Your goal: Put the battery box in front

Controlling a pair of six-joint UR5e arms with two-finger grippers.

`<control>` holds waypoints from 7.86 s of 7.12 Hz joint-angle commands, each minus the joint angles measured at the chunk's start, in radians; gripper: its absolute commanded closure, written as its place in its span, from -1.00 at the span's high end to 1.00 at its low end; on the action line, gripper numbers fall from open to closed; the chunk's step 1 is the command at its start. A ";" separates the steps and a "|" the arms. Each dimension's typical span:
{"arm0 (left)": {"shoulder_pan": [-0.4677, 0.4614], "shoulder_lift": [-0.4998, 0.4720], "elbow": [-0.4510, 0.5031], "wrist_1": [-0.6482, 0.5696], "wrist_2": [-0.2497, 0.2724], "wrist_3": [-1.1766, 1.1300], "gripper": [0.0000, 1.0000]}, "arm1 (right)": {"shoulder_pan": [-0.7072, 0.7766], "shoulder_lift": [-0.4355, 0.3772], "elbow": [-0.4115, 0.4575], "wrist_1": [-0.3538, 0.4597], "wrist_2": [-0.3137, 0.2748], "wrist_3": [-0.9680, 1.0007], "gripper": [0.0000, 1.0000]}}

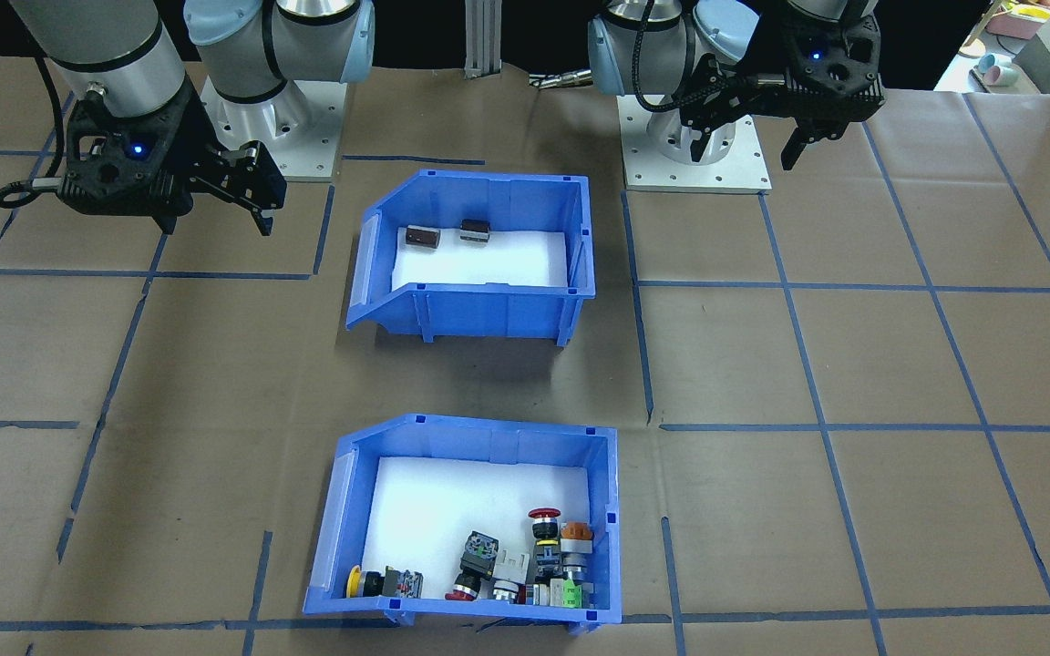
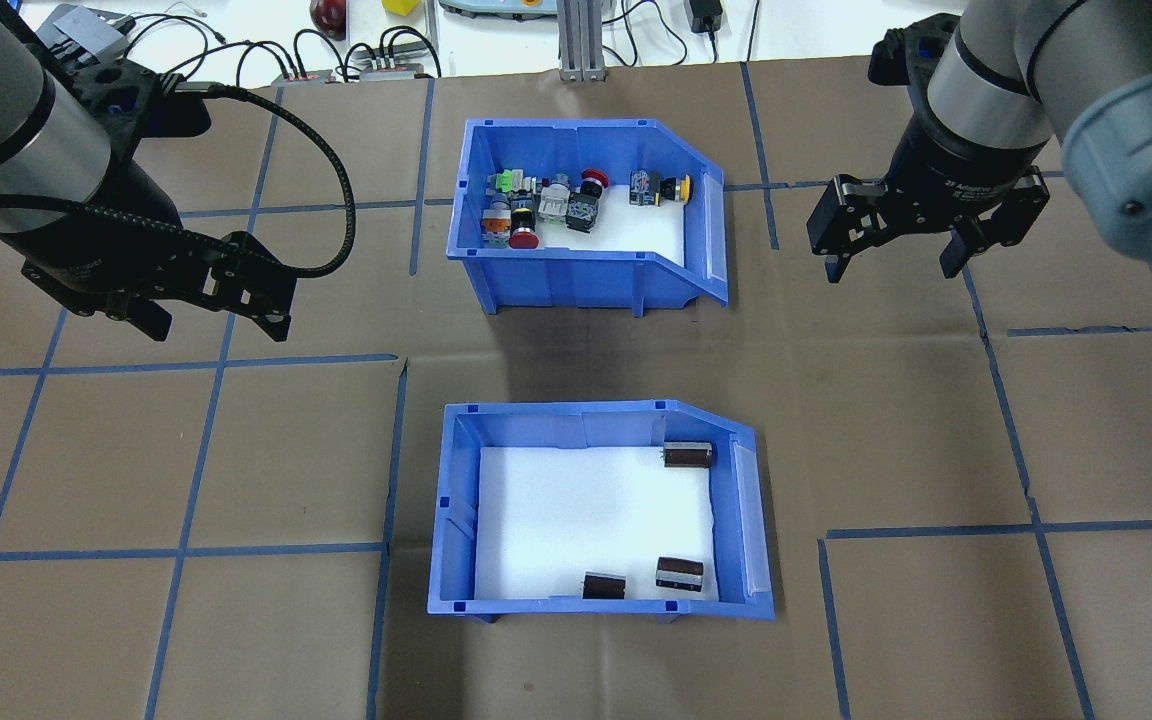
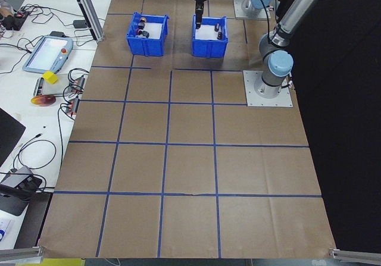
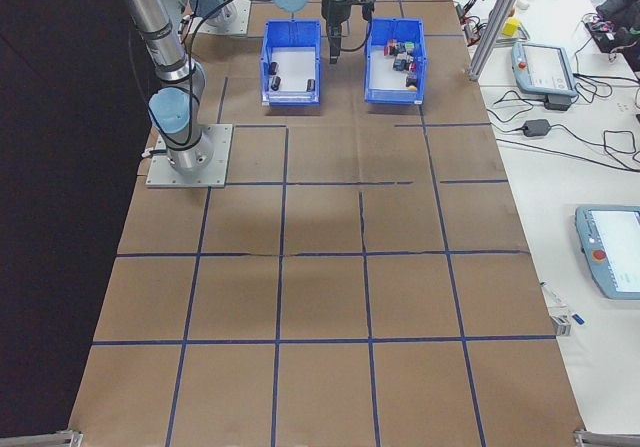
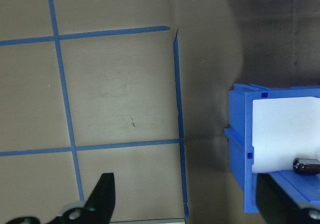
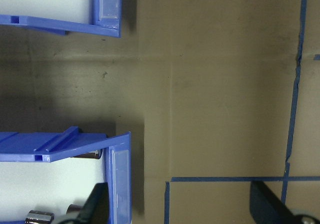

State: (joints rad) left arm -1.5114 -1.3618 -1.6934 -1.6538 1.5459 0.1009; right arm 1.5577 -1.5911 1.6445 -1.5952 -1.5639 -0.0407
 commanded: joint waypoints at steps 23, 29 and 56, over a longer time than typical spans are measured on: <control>-0.575 -0.090 -0.617 0.738 -0.139 -2.127 0.97 | 0.417 0.704 -0.465 -0.183 -0.007 -0.956 -0.22; -0.593 -0.120 -0.612 0.749 -0.124 -2.152 -0.89 | 0.394 0.636 -0.474 -0.184 -0.007 -0.958 -0.92; -0.346 -0.757 0.291 0.509 -0.158 -1.951 -0.11 | -0.257 -0.075 0.285 -0.157 -0.038 -1.736 -0.91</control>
State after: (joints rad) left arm -1.8589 -2.1184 -1.3999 -1.1445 1.3861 -1.8547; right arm 1.3001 -1.6454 1.9026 -1.7505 -1.5975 -1.7762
